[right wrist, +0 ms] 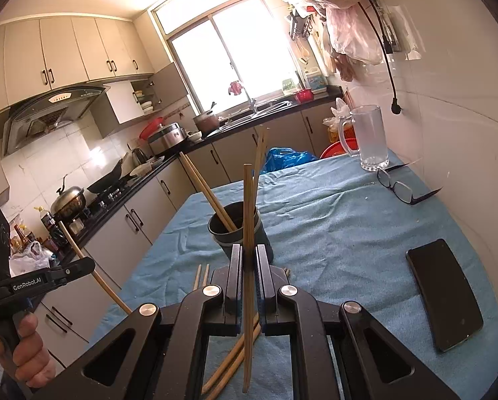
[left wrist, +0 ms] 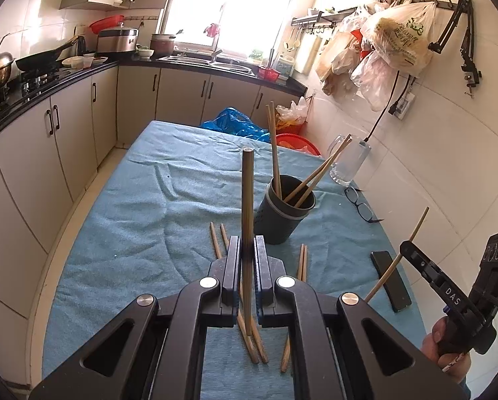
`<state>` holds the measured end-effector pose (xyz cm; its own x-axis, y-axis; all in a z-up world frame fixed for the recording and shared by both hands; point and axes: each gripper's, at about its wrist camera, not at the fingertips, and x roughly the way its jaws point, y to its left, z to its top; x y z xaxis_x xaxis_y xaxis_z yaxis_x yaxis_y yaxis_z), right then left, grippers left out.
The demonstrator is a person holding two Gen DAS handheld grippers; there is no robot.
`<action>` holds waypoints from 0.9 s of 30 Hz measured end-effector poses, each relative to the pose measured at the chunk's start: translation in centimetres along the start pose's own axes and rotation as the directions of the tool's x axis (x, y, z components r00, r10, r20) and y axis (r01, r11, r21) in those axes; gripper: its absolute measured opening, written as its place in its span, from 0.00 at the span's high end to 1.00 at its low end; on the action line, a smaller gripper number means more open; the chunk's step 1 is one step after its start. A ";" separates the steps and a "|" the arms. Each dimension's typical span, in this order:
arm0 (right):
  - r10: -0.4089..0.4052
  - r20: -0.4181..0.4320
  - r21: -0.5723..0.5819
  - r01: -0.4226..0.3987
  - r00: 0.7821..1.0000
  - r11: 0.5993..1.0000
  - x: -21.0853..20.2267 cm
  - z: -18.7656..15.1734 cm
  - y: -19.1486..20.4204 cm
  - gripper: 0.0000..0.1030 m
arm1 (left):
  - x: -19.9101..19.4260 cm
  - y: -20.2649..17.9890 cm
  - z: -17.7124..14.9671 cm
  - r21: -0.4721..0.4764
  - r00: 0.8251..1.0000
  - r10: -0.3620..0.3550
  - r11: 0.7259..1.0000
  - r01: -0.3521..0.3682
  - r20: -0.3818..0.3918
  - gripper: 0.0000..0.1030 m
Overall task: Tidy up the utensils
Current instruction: 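Lift both held chopsticks upright and carry them toward the black cup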
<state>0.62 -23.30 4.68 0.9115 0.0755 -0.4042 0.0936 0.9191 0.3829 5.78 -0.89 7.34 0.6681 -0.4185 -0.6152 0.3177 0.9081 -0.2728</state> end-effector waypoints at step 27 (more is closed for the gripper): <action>-0.001 0.008 0.008 0.001 1.000 1.000 -0.6 0.3 -0.4 0.93 | 0.5 -1.0 0.1 0.012 1.000 -0.020 1.000 0.021 -0.014 0.94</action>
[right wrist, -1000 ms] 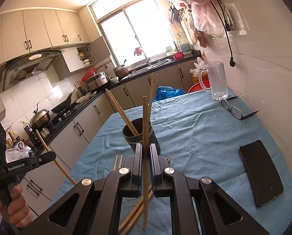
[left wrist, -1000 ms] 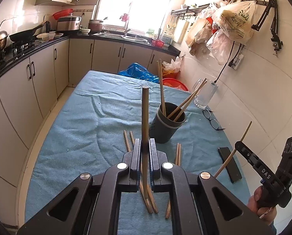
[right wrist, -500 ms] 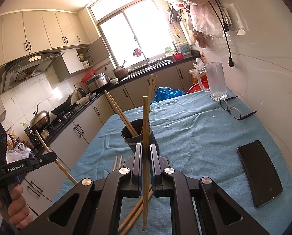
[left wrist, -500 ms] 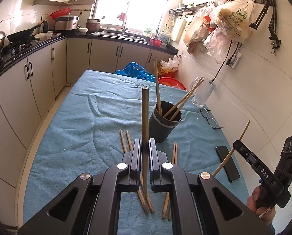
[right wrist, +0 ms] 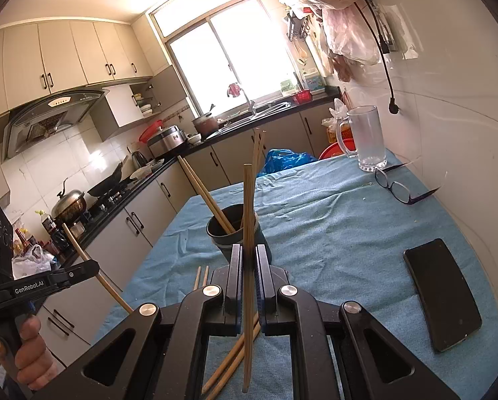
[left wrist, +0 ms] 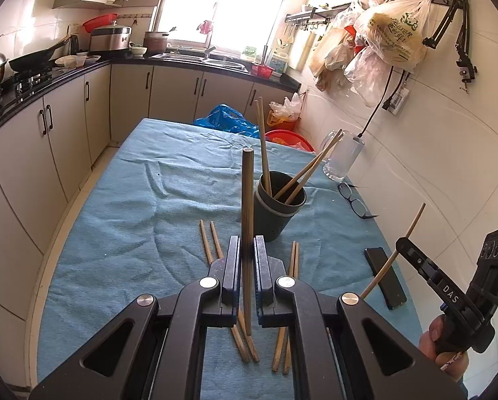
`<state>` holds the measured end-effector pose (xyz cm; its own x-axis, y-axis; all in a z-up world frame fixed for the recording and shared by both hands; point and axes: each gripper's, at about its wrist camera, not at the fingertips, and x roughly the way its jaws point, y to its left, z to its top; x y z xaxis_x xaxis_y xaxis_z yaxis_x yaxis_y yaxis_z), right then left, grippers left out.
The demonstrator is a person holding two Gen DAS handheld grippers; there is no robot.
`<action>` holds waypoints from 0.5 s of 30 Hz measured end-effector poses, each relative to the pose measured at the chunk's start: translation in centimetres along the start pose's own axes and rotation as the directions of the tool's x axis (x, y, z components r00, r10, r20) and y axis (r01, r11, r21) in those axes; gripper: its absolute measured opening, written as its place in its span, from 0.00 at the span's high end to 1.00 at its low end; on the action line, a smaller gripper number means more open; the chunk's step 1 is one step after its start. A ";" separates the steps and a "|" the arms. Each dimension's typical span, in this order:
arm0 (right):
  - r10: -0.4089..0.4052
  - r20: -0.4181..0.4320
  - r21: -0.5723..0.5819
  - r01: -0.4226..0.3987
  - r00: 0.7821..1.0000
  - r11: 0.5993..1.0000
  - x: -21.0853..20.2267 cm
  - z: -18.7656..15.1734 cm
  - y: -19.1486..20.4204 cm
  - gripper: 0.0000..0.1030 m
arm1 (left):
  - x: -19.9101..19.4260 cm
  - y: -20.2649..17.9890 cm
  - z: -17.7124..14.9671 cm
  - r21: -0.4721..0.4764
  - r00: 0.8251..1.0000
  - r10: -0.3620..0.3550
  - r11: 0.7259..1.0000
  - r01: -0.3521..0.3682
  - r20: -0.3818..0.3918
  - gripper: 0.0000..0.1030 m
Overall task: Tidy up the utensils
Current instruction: 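Lift both held chopsticks upright and carry them toward the black cup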
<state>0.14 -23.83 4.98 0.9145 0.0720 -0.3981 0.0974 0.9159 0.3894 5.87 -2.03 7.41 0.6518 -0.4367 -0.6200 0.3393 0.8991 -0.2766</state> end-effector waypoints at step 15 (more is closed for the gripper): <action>0.002 0.002 0.000 -0.002 1.000 1.000 -0.1 0.0 0.0 0.93 | 0.1 -0.2 0.0 0.000 1.000 -0.007 1.000 0.007 -0.002 0.94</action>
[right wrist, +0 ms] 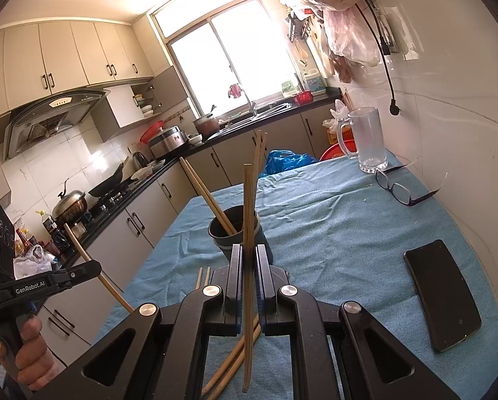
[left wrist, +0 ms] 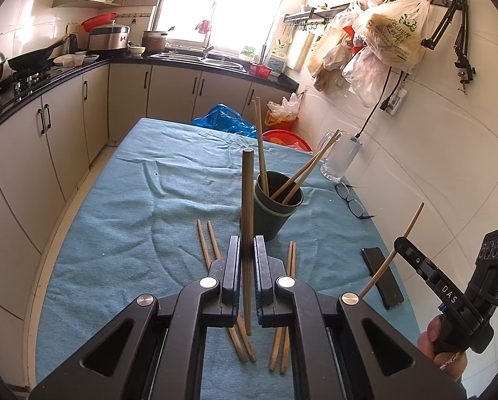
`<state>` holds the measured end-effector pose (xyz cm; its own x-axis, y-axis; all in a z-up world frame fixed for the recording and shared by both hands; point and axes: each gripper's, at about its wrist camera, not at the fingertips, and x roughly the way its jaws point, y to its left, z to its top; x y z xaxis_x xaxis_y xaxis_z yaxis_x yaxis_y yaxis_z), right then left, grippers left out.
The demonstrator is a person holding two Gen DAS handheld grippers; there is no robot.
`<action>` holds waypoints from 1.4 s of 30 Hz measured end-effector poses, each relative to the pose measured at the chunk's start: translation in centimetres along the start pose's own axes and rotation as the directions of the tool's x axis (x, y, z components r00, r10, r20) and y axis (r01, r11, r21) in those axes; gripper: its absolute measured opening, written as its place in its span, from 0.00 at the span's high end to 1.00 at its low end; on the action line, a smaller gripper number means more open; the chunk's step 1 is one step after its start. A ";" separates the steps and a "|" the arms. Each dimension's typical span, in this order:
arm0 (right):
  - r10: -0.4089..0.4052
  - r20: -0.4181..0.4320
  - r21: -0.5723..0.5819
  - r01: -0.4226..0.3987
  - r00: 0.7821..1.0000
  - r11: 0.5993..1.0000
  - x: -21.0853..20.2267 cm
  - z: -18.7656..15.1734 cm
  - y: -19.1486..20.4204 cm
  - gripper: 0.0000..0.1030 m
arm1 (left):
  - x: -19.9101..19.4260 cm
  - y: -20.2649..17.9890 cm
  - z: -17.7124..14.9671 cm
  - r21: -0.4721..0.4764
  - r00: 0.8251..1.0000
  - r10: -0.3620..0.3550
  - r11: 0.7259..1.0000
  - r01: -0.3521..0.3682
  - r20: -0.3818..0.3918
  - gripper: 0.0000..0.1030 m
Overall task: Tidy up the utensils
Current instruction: 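Lift both held chopsticks upright and carry them toward the black cup, then lower the left tool's chopstick into the cup while the right tool lowers its own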
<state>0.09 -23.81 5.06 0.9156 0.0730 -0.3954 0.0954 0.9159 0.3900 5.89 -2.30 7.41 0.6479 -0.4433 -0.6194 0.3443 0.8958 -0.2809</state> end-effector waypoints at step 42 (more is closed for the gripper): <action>0.047 0.053 0.027 -0.049 0.997 0.998 -0.7 3.3 -0.4 0.93 | -0.6 -1.4 3.2 0.017 0.999 -0.010 1.000 0.009 0.037 0.94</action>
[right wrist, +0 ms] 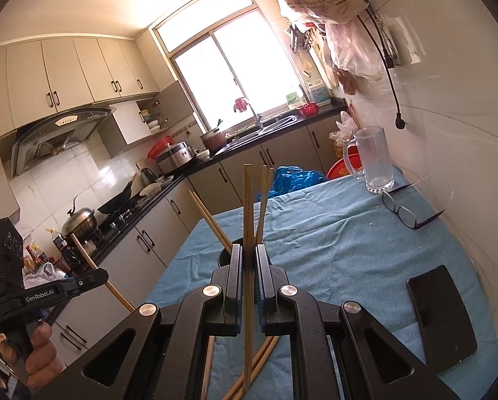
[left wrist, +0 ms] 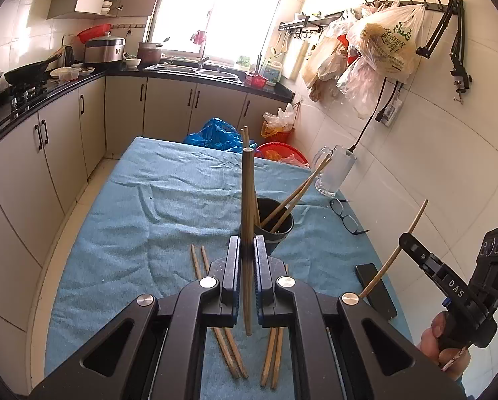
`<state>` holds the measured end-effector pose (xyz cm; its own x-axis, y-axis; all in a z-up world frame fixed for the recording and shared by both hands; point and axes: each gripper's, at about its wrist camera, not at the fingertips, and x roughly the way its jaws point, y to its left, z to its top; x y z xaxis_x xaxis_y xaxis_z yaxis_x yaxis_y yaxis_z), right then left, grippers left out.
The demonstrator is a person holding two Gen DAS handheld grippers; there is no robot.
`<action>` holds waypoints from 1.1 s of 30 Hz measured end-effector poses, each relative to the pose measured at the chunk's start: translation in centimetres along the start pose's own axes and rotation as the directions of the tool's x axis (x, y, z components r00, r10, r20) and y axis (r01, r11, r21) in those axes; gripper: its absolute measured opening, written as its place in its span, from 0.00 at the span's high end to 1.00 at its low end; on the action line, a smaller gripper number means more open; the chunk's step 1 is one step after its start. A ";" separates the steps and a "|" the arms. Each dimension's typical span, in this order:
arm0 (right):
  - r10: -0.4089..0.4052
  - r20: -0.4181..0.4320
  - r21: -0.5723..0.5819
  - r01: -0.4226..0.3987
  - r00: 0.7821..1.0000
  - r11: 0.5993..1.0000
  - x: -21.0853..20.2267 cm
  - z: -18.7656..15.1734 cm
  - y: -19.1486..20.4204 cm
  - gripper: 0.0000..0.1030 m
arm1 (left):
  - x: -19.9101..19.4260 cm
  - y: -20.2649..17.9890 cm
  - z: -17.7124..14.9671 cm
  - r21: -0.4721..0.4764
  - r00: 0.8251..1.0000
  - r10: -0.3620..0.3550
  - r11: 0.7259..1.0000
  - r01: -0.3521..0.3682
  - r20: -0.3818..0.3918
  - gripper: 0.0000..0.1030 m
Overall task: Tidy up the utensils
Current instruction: 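Lower the left tool's chopstick into the cup while the right tool lowers its own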
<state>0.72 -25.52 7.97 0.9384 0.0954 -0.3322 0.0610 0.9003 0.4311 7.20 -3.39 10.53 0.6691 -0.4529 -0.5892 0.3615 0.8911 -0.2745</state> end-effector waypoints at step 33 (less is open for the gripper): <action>0.029 0.130 0.009 -0.030 0.991 0.999 3.0 8.6 1.3 0.93 | 0.7 -1.1 9.7 -0.006 0.993 -0.017 1.000 0.018 0.113 0.94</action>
<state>6.55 -27.73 14.74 0.9761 0.0653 -0.2074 0.0356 0.8929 0.4489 13.61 -4.93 17.80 0.7318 -0.4688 -0.4946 0.3698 0.8828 -0.2895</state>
